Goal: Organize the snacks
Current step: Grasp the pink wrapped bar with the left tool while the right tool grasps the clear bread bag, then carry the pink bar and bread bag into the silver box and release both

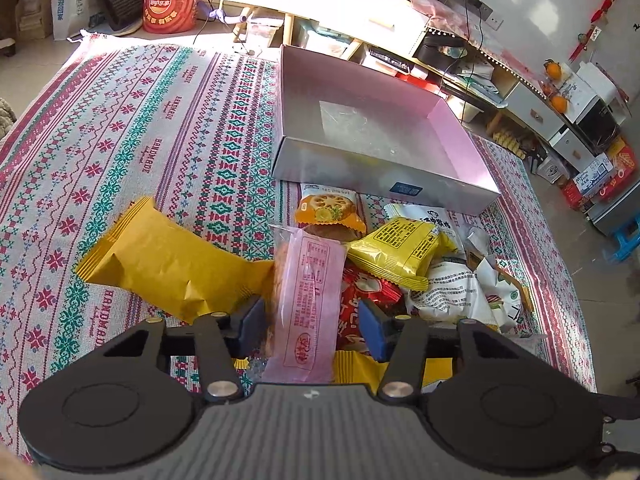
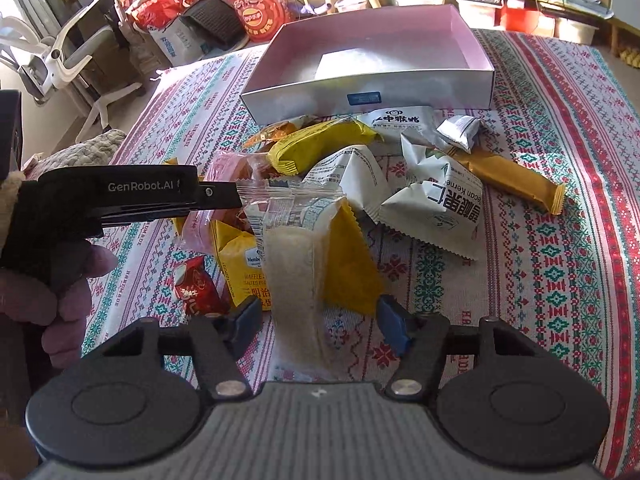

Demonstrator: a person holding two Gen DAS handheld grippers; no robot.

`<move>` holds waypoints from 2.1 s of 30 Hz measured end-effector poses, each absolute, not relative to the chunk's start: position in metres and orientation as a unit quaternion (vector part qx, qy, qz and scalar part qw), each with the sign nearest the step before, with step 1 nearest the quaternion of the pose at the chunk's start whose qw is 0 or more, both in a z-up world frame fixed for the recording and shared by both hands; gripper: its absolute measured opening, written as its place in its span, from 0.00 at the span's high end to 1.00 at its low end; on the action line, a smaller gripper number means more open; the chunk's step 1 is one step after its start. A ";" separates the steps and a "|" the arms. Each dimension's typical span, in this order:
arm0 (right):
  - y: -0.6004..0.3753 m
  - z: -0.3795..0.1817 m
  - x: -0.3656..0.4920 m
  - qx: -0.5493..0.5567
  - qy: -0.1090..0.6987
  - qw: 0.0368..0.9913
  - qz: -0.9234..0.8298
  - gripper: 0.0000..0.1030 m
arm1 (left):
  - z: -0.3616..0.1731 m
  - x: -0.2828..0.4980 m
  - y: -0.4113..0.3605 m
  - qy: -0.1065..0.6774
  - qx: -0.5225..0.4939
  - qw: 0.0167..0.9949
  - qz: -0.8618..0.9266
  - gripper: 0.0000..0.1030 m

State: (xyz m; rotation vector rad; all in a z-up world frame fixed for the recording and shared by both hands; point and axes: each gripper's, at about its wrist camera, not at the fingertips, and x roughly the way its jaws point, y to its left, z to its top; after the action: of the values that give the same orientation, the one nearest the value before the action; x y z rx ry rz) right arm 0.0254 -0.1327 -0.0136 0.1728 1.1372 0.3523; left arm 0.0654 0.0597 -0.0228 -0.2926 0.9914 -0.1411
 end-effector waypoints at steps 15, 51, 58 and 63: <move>-0.135 -0.017 0.028 0.084 0.538 0.823 0.164 0.80 | -0.022 0.063 0.061 0.471 -0.139 0.870 -0.049 0.63; -0.165 0.041 0.122 0.133 0.479 0.861 0.106 0.84 | 0.048 0.125 0.030 0.414 -0.130 0.899 -0.058 0.64; -0.174 0.035 0.162 0.131 0.466 0.869 0.100 0.84 | 0.036 0.155 0.025 0.397 -0.113 0.909 -0.062 0.64; -0.193 0.019 0.177 0.142 0.440 0.881 0.102 0.84 | 0.014 0.166 0.036 0.391 -0.170 0.903 -0.060 0.64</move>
State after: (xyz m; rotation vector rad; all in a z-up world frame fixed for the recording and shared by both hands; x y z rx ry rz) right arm 0.1767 -0.1927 0.0186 0.2952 0.9165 0.2127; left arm 0.1663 0.0359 0.0139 -0.3507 0.8077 -0.1245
